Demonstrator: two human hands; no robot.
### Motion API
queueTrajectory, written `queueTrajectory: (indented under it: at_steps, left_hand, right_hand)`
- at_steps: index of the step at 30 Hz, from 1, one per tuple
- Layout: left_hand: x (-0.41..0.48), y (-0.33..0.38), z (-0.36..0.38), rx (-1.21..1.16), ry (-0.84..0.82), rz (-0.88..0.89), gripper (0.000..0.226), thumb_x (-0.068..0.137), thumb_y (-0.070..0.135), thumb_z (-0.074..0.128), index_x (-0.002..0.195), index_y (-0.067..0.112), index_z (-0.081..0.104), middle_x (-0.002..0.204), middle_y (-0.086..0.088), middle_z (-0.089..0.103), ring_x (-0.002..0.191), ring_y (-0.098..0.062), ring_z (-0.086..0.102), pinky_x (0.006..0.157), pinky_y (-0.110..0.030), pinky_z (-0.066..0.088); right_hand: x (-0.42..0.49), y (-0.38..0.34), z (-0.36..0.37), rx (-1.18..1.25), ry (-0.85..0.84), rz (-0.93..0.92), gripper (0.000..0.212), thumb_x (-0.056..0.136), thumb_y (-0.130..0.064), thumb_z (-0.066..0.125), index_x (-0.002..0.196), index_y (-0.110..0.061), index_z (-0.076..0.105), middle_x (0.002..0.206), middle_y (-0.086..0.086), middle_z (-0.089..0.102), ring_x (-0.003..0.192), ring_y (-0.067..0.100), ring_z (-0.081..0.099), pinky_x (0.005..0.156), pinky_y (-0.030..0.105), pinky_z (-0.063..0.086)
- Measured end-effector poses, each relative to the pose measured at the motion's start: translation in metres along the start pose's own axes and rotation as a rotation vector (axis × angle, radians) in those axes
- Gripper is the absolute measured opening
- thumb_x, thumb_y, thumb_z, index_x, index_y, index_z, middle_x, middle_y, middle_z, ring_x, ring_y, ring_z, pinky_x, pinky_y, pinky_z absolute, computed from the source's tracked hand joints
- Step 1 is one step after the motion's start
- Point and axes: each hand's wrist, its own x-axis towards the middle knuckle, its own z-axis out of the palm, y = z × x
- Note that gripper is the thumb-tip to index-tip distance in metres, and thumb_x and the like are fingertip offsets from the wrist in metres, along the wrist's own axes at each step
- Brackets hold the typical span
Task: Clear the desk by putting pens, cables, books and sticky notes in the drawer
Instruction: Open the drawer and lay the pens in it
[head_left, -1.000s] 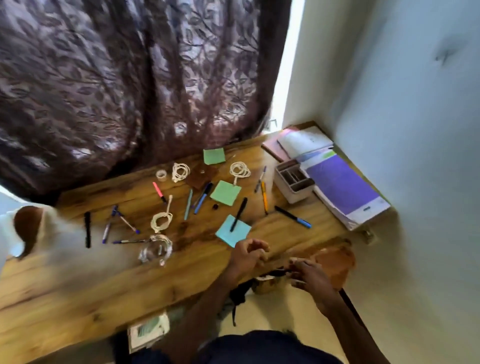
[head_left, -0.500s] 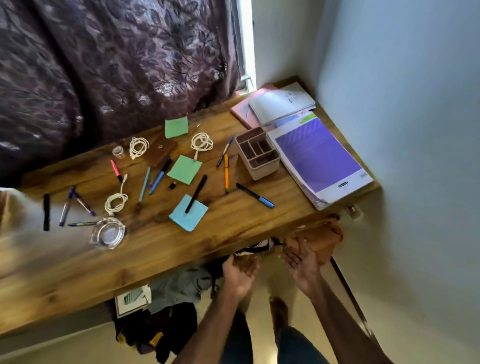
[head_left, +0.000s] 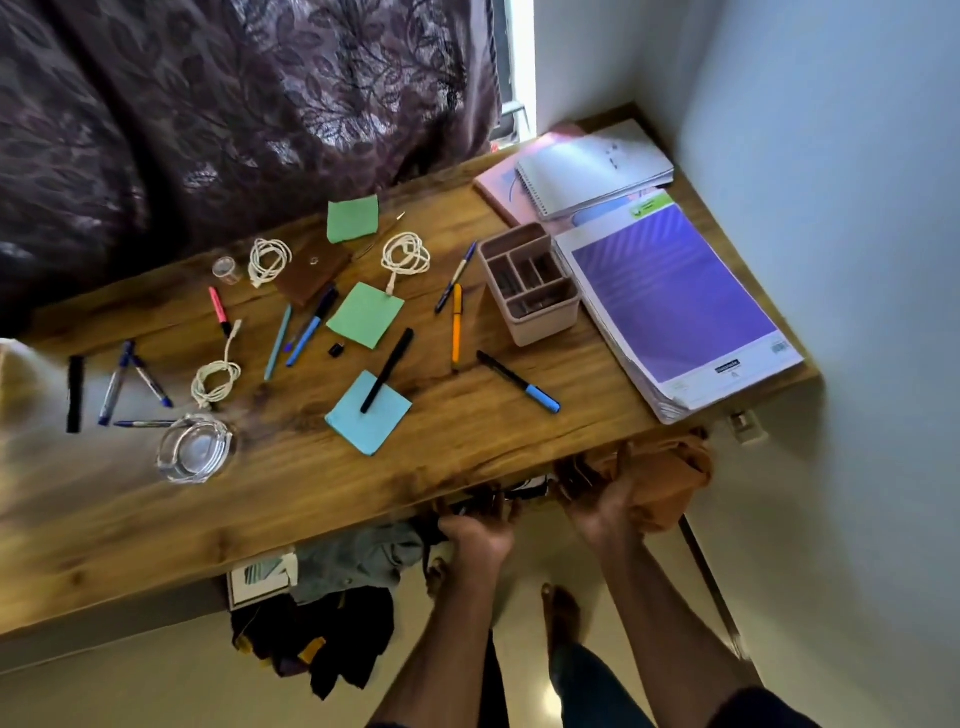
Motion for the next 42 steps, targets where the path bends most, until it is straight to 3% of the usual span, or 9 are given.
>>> queueTrajectory:
  at_steps: [5,18,22,25,28,31,33,36,42]
  left_hand:
    - [-0.001,-0.002,-0.004,-0.034,-0.018,-0.006,0.069,0.094,0.065,0.032,0.127,0.011,0.059,0.130,-0.021,0.060,0.125,-0.036,0.054,0.107,-0.056,0.040]
    - [-0.009,-0.019,-0.070,0.026,0.025,-0.043,0.066,0.094,0.061,0.038,0.135,0.013,0.055,0.131,-0.023,0.061,0.122,-0.040,0.058,0.098,-0.059,0.048]
    - [-0.050,-0.038,-0.077,0.791,0.062,0.108,0.042,0.106,0.040,0.038,0.118,0.007,0.062,0.113,-0.015,0.068,0.104,-0.031,0.066,0.098,-0.048,0.053]
    - [-0.077,-0.054,-0.092,1.512,-0.100,0.631,0.022,0.102,0.038,0.049,0.110,0.024,0.064,0.102,0.008,0.067,0.095,-0.009,0.065,0.084,-0.029,0.055]
    - [-0.102,-0.049,-0.089,1.707,-0.331,1.118,0.020,0.102,0.036,0.049,0.116,0.028,0.059,0.112,0.015,0.059,0.100,0.002,0.056,0.086,-0.018,0.050]
    - [-0.096,-0.030,-0.075,1.778,-0.390,1.454,0.031,0.102,0.033,0.048,0.129,0.020,0.054,0.130,0.006,0.053,0.120,-0.004,0.048,0.102,-0.021,0.043]
    - [-0.086,-0.014,-0.069,1.907,-0.294,1.428,0.036,0.104,0.035,0.039,0.132,0.018,0.054,0.133,0.000,0.056,0.124,-0.013,0.051,0.108,-0.033,0.042]
    - [-0.071,-0.002,-0.083,2.200,-0.161,1.255,0.048,0.107,0.042,0.024,0.126,0.019,0.061,0.125,-0.005,0.065,0.119,-0.024,0.057,0.107,-0.046,0.039]
    - [-0.080,-0.009,-0.117,2.230,-0.250,1.185,0.055,0.107,0.046,0.018,0.113,0.018,0.065,0.108,-0.006,0.069,0.099,-0.025,0.064,0.093,-0.042,0.047]
  right_hand:
    - [0.005,0.001,-0.010,0.005,0.030,0.002,0.099,0.065,-0.077,0.072,0.137,-0.010,0.057,0.130,0.015,0.066,0.123,0.033,0.061,0.109,0.048,0.044]
    - [-0.053,0.012,-0.044,-0.079,0.040,-0.003,0.066,0.087,-0.068,0.055,0.125,-0.014,0.060,0.114,0.014,0.069,0.108,0.033,0.062,0.086,0.044,0.052]
    - [-0.087,0.021,-0.052,-0.616,0.170,-0.077,0.044,0.097,-0.050,0.055,0.114,-0.011,0.067,0.111,0.012,0.071,0.105,0.031,0.065,0.086,0.044,0.053]
    - [-0.126,0.035,-0.043,-1.012,0.147,-0.359,0.020,0.100,-0.028,0.057,0.095,-0.014,0.072,0.091,0.006,0.076,0.088,0.019,0.072,0.079,0.037,0.057]
    - [-0.143,0.035,-0.028,-1.347,0.001,-0.775,0.019,0.099,-0.022,0.061,0.080,-0.024,0.067,0.076,-0.004,0.069,0.070,0.004,0.065,0.069,0.022,0.052]
    - [-0.123,0.020,-0.016,-1.746,-0.185,-1.079,0.014,0.098,-0.028,0.060,0.106,-0.021,0.068,0.106,-0.004,0.070,0.102,0.007,0.062,0.094,0.024,0.048]
    - [-0.111,0.011,-0.006,-1.989,-0.252,-1.007,0.026,0.099,-0.034,0.053,0.117,-0.020,0.066,0.120,-0.001,0.067,0.120,0.015,0.057,0.107,0.033,0.040]
    - [-0.104,0.015,-0.006,-2.387,-0.174,-0.852,0.046,0.103,-0.048,0.034,0.105,-0.018,0.070,0.111,0.007,0.071,0.112,0.024,0.062,0.110,0.041,0.034]
    - [-0.117,0.024,-0.044,-2.454,-0.178,-0.907,0.076,0.094,-0.060,0.007,0.099,-0.020,0.071,0.101,0.006,0.073,0.098,0.025,0.065,0.096,0.042,0.042]
